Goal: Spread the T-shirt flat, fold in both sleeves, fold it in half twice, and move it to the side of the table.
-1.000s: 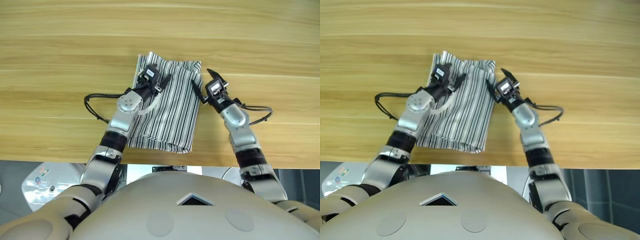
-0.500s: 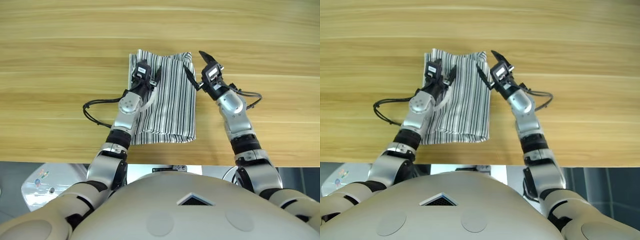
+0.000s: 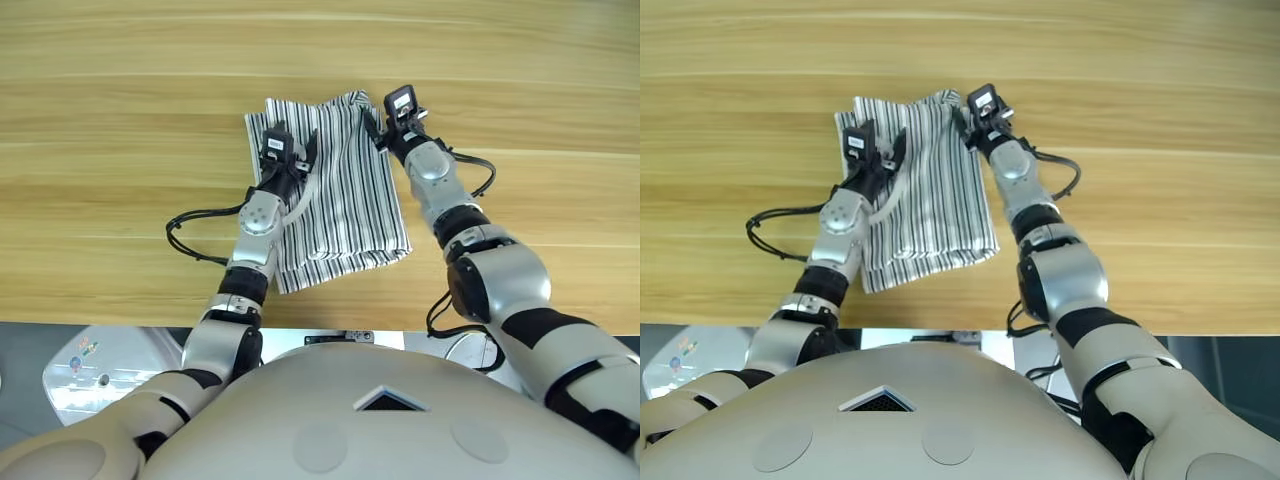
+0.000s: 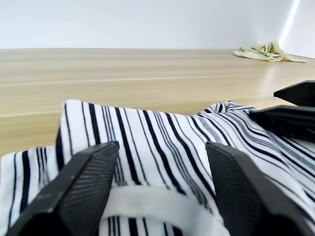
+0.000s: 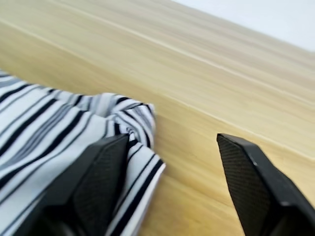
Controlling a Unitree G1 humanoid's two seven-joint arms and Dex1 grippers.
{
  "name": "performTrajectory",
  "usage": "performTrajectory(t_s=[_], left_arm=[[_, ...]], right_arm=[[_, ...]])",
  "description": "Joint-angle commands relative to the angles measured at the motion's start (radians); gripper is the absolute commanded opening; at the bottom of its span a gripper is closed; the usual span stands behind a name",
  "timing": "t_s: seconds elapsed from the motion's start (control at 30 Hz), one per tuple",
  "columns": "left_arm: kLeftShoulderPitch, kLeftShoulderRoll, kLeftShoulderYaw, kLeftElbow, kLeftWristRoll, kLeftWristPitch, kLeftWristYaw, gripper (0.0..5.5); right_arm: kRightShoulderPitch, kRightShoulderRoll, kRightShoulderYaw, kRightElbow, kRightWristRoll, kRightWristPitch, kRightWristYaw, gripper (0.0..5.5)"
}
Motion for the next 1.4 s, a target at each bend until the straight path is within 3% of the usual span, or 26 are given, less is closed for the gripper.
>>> performTrajectory(t_s=[0.03, 0.17, 0.3, 0.47, 0.6, 0.7, 0.83, 0.97, 1.1, 1.4], left_arm=[[0.196, 0.000, 0.021, 0.177, -0.005, 0.099, 0.014, 3.26], [0.186, -0.011, 0.033, 0.193, -0.005, 0.098, 0.021, 3.26], [0.146, -0.015, 0.044, 0.206, -0.004, 0.093, 0.029, 3.26], [0.194, 0.016, 0.055, 0.094, -0.006, 0.058, 0.023, 3.26], [0.420, 0.165, -0.054, -0.410, -0.049, -0.247, -0.237, 3.26], [0.503, 0.308, -0.041, -0.669, -0.068, -0.321, -0.334, 3.26], [0.562, 0.513, 0.095, -0.874, -0.075, -0.329, -0.399, 3.26], [0.596, 0.679, 0.235, -0.815, 0.327, -0.272, -0.324, 3.26], [0.619, 0.752, 0.107, -0.801, 0.549, -0.294, -0.366, 3.26], [0.661, 0.862, -0.155, -0.837, 0.519, -0.419, -0.490, 3.26]], right_arm=[[-0.099, -0.051, -0.120, 0.046, 0.088, 0.106, -0.024, 3.22], [-0.093, -0.056, -0.116, 0.040, 0.060, 0.113, -0.046, 3.22], [-0.003, -0.054, -0.086, -0.060, 0.039, -0.012, 0.002, 3.22], [0.285, -0.110, -0.052, -0.461, 0.033, -0.108, 0.091, 3.22], [0.599, -0.308, 0.029, -0.793, -0.286, -0.206, -0.001, 3.22], [0.705, -0.455, 0.022, -0.881, -0.537, -0.184, -0.170, 3.22], [0.831, -0.643, 0.059, -0.952, -0.793, -0.246, -0.358, 3.22], [0.962, -0.778, 0.108, -1.046, -0.878, -0.323, -0.360, 3.22], [0.988, -0.862, 0.148, -1.121, -0.876, -0.431, -0.328, 3.22], [0.918, -0.852, 0.213, -1.202, -0.857, -0.507, -0.269, 3.22]])
